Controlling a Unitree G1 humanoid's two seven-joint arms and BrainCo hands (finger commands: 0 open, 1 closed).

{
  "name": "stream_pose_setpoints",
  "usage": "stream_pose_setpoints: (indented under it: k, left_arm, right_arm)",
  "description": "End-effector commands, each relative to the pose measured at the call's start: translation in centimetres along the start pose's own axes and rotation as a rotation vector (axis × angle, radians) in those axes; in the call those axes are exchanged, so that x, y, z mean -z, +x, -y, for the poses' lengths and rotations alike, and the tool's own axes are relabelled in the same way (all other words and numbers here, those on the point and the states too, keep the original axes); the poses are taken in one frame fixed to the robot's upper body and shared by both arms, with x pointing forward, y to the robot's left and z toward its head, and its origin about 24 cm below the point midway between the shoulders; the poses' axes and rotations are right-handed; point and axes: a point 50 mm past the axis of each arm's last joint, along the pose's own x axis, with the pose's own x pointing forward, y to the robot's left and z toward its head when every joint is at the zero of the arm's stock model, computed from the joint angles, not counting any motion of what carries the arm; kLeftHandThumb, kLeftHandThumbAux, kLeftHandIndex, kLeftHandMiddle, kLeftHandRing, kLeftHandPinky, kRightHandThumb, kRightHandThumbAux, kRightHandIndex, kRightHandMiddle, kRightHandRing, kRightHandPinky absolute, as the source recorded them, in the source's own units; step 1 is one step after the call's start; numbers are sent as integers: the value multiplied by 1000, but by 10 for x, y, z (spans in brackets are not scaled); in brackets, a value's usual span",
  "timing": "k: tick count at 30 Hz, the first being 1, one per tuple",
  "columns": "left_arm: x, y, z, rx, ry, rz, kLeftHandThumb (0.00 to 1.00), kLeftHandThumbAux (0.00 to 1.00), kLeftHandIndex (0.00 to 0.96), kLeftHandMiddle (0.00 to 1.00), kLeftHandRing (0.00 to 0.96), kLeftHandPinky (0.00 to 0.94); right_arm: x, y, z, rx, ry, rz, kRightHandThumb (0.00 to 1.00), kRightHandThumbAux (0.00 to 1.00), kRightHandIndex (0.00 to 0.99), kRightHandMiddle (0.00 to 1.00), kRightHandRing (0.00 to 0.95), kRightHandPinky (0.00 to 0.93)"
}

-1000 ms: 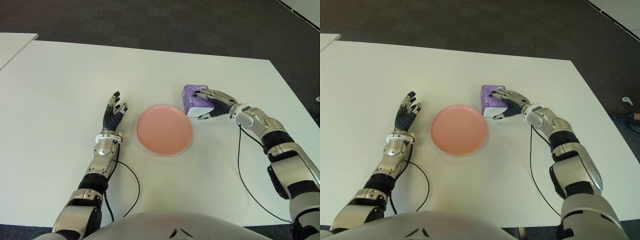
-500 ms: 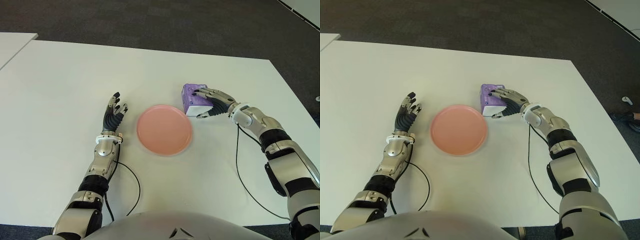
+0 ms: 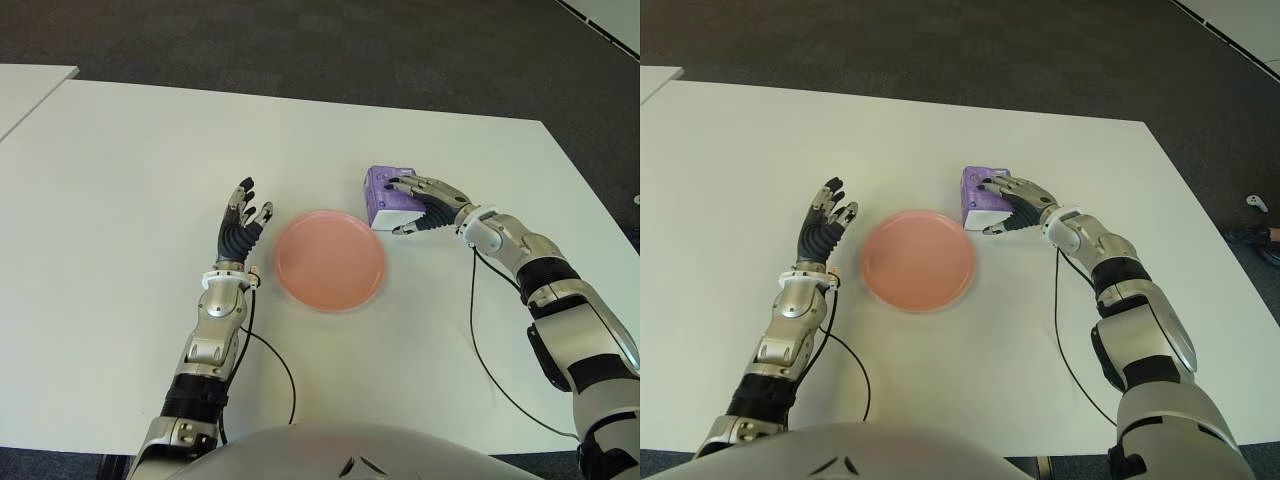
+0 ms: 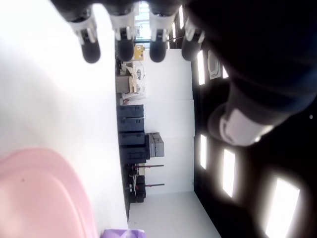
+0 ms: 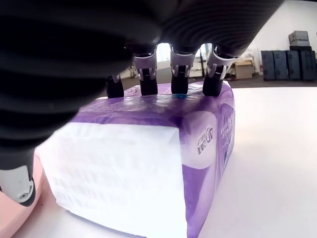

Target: Put the tissue paper into the plate.

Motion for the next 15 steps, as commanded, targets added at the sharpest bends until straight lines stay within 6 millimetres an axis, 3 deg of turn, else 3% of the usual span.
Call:
stream_pose_setpoints:
  k: [1,3,5,10,15]
  left_arm:
    - [13,-4,-5,-29,26,-64,7,622,0,0,0,0]
    - [18,-3,-5,-43,38,-81,9,629,0,0,0,0]
    - [18,-3,-5,-43,39,-86,10,633,0,0,0,0]
    - [17,-3,-4,-35,31,-78,3,631,0,0,0,0]
    - [14,-3,-3,-20,37,-63,0,625,0,0,0,0]
  right_arm:
    - [-10,-2,-45,-78,-6,-10,11,527,7,52,17,7]
    - [-16,-3,-71,-86,-47,-31,35,542,20,76,38,11]
    - [-18,-5,-84,-88,-85,-44,55,553,28,90,52,12]
    - [-20,-8,-97,-80,-165,-47,106,577,37,112,73,23]
    - [-24,-4,-93,-54,-192,-13,176,581,45,122,91,58]
